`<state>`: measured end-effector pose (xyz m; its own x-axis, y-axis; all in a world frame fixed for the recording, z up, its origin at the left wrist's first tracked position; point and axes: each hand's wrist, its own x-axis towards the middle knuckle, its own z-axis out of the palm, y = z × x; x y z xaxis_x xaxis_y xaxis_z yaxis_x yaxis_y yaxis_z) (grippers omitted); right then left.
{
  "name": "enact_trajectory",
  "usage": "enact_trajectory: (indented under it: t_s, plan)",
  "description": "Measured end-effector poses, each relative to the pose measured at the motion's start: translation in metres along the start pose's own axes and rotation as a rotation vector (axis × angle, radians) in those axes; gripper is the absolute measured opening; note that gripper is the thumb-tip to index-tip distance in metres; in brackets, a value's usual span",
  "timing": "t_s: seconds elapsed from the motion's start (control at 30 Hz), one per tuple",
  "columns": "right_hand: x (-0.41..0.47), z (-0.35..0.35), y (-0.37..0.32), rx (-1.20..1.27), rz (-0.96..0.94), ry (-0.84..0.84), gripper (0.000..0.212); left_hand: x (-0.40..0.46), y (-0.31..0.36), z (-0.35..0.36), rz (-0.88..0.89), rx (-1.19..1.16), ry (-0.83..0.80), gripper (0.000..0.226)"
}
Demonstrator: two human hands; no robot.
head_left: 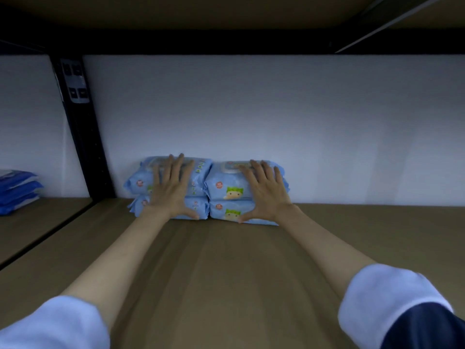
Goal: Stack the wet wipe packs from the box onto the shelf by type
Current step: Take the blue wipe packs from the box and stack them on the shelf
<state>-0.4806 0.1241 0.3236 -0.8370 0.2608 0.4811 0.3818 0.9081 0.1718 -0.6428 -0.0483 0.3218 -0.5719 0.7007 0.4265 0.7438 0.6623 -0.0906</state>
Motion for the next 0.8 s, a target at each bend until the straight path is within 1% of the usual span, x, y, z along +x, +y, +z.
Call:
enact_trajectory:
  t_s: [0.07,0.13,0.2,0.23,0.27,0.3,0.33,0.37,0.43,0.53,0.63,0.67,0.7,0.8]
  plan:
    - [-0.008,-0.005,0.007,0.004,0.065,0.014,0.125,-0.003,0.013,0.001,0.020,0.079,0.027,0.124]
    - [-0.019,-0.007,0.015,0.121,0.187,0.063,0.126,-0.002,0.022,0.000,-0.009,0.162,0.022,0.120]
    - [-0.031,-0.002,0.022,0.251,0.291,0.113,0.129,0.000,0.029,-0.003,-0.044,0.176,0.013,0.123]
    - [-0.037,0.003,0.025,0.296,0.326,0.119,0.130,0.001,0.032,-0.003,-0.028,0.140,0.020,0.127]
    - [-0.042,0.008,0.028,0.332,0.356,0.107,0.131,0.002,0.036,-0.003,0.036,0.079,0.060,0.132]
    - [-0.046,0.013,0.031,0.363,0.382,0.084,0.132,0.003,0.042,-0.001,0.136,0.030,0.132,0.135]
    - [-0.048,0.017,0.034,0.383,0.401,0.060,0.131,0.002,0.050,0.001,0.232,0.028,0.209,0.135]
    - [-0.048,0.021,0.037,0.389,0.411,0.045,0.130,0.002,0.059,0.005,0.291,0.054,0.261,0.131]
    - [-0.046,0.025,0.041,0.363,0.411,0.047,0.126,0.003,0.073,0.010,0.317,0.095,0.300,0.127]
    - [-0.042,0.029,0.047,0.284,0.425,0.052,0.123,0.004,0.081,0.017,0.308,0.103,0.271,0.126]
    - [-0.042,0.032,0.052,0.281,0.441,0.042,0.119,0.007,0.078,0.020,0.319,0.109,0.280,0.126]
    - [-0.041,0.033,0.053,0.328,0.408,0.045,0.118,0.008,0.077,0.020,0.318,0.115,0.287,0.126]
    - [-0.040,0.033,0.053,0.426,0.360,0.056,0.118,0.009,0.077,0.019,0.314,0.121,0.291,0.126]
    - [-0.037,0.029,0.047,0.790,0.250,0.098,0.122,0.010,0.086,0.017,0.310,0.129,0.286,0.130]
